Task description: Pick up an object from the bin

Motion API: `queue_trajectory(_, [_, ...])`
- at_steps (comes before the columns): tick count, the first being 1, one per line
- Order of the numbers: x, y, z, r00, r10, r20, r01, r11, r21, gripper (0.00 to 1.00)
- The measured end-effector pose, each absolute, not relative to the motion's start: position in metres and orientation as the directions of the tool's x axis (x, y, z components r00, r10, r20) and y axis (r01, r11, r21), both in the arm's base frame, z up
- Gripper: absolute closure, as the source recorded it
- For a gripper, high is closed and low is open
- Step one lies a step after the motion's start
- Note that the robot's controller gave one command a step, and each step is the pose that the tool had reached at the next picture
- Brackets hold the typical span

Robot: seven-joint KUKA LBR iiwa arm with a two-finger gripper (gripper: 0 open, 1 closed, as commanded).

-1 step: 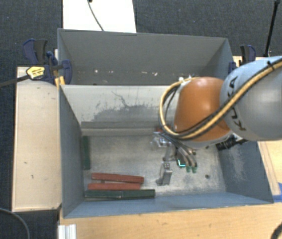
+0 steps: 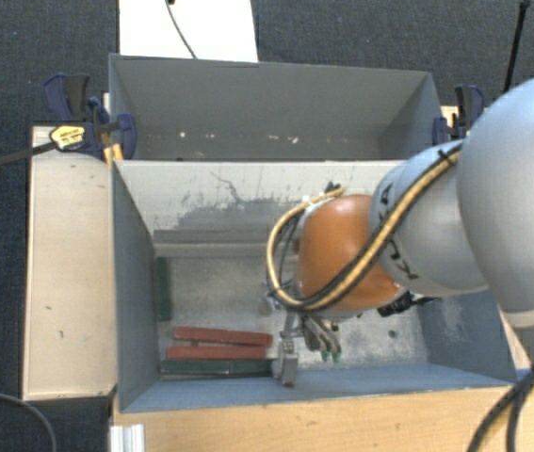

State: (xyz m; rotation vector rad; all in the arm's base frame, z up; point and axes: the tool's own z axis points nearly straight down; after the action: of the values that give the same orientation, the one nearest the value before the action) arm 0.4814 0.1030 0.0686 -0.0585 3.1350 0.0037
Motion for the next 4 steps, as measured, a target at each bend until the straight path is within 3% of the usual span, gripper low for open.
queue_trajectory(1, [0.481, 0.102, 0.072, -1.000, -0.029, 0.001, -0.029, 1.000, 0.001, 1.00])
queue_trajectory(2, [0.482, 0.101, 0.071, -1.000, -0.030, -0.004, -0.030, 1.000, 0.002, 0.00])
queue_trajectory(3, [0.482, 0.109, 0.072, -0.871, -0.491, -0.015, -0.491, 0.871, -0.002, 0.00])
queue_trajectory(4, [0.482, 0.219, 0.073, -0.802, -0.597, -0.014, -0.597, 0.802, -0.001, 0.00])
